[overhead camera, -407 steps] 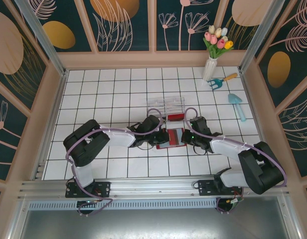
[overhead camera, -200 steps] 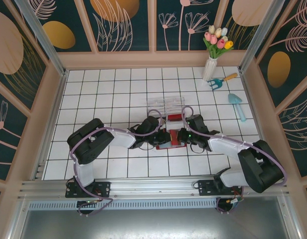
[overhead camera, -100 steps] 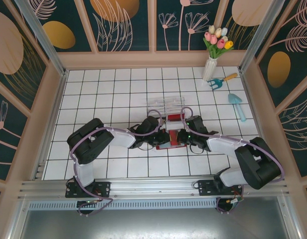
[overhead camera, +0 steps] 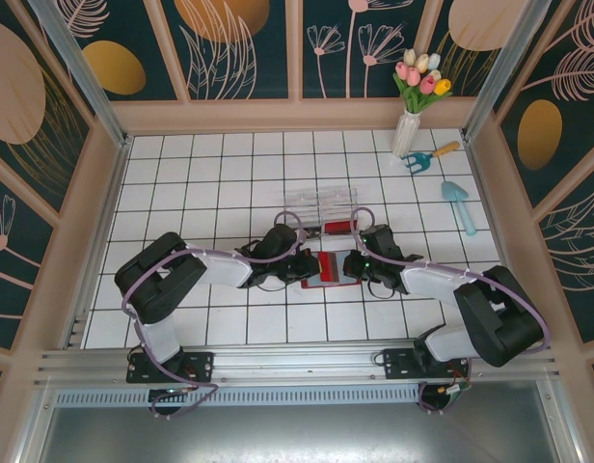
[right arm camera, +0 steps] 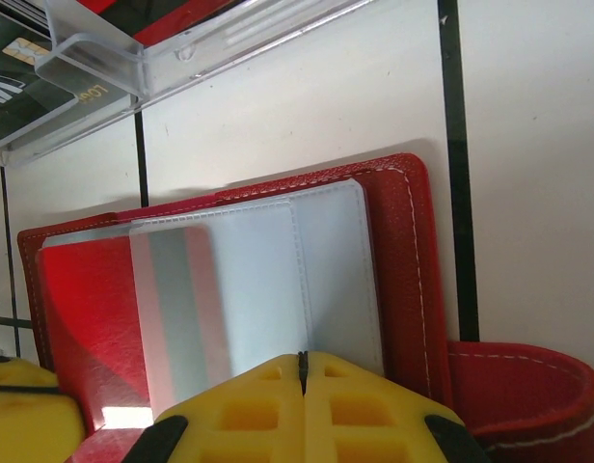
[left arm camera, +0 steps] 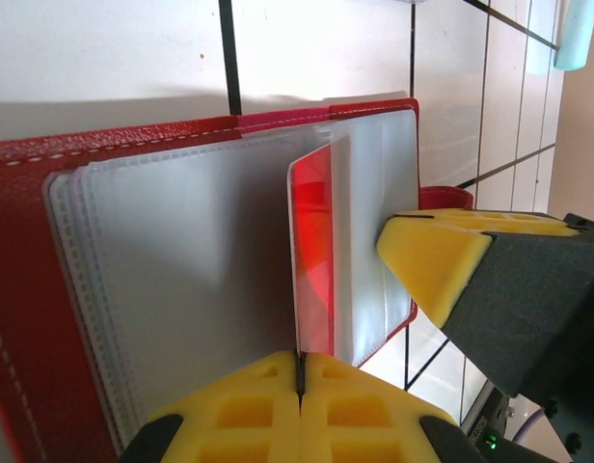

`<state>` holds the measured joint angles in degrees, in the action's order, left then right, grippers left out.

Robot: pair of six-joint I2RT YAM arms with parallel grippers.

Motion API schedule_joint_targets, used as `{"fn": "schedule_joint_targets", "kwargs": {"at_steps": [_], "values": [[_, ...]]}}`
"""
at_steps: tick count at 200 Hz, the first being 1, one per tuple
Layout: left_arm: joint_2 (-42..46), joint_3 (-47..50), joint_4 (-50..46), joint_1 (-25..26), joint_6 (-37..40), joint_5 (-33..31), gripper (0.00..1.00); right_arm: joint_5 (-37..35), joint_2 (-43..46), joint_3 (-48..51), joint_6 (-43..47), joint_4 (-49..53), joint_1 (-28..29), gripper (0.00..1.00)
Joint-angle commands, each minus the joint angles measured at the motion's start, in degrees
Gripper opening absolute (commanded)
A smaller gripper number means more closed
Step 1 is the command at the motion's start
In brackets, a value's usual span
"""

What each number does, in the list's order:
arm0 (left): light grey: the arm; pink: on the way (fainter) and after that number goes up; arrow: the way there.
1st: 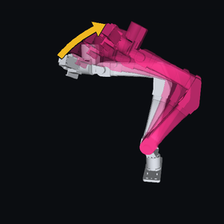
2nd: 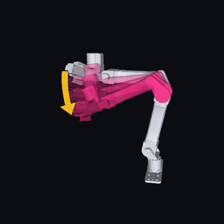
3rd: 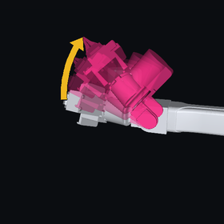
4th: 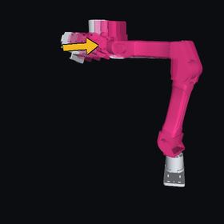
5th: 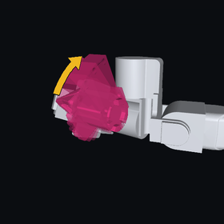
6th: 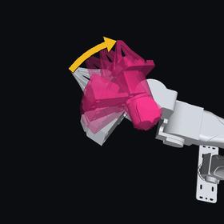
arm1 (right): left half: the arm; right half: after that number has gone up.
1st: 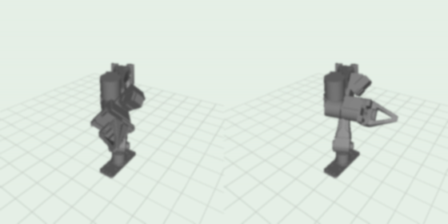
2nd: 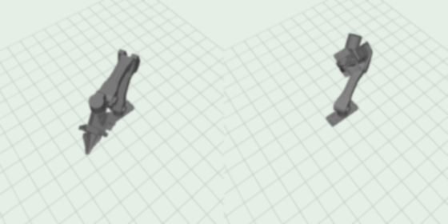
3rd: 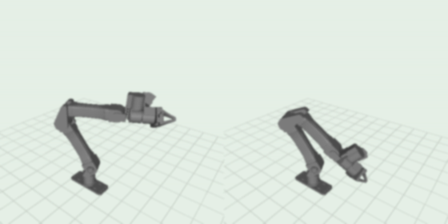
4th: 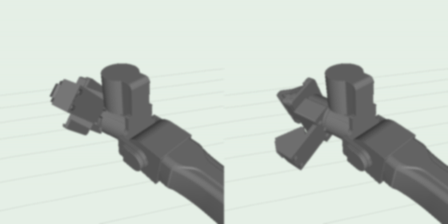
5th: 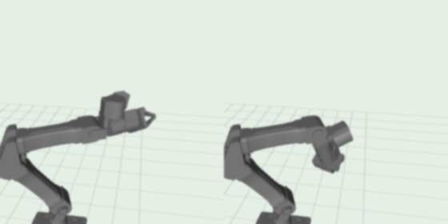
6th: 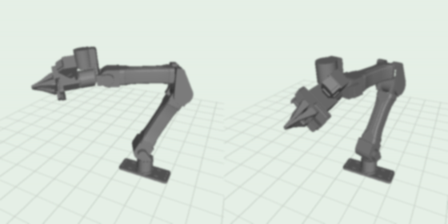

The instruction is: Take the credit cards out of the card holder

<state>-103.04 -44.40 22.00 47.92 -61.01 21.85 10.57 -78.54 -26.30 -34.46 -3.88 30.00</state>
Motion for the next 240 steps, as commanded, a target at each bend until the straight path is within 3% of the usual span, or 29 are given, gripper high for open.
{"fn": "schedule_joint_targets", "kwargs": {"at_steps": [1,52,88,118,145,166,212,240], "values": [[3.18,0.99,-3.93,-0.56,2.09,-1.11,0.00,-3.84,-0.85,1.71,-0.21,4.88,-0.90,0.00],[12.77,-0.61,-15.46,-0.60,7.24,-6.33,0.00,-3.35,2.07,1.61,0.22,4.71,-1.03,0.00],[14.92,-8.74,-27.72,-0.55,18.11,-11.78,0.00,-4.40,12.67,-0.47,2.44,6.68,-0.74,0.02],[11.02,-20.59,-37.75,-0.61,31.00,-15.95,0.00,-9.48,24.73,-1.47,3.95,10.67,-0.84,0.23],[6.88,-30.17,-42.14,-0.13,41.21,-19.38,0.00,-14.79,34.76,-0.58,3.39,14.23,-0.90,0.30],[3.33,-36.64,-44.67,0.40,48.69,-23.62,0.00,-18.07,42.00,0.93,2.67,16.34,-0.97,0.32],[-6.23,-46.42,-48.90,4.21,64.40,-39.21,0.02,-23.37,53.11,2.83,0.66,20.85,-0.97,0.34],[-10.14,-49.49,-50.14,5.71,68.31,-40.06,0.00,-24.07,54.32,3.41,-0.25,21.33,-0.99,0.34]]}}
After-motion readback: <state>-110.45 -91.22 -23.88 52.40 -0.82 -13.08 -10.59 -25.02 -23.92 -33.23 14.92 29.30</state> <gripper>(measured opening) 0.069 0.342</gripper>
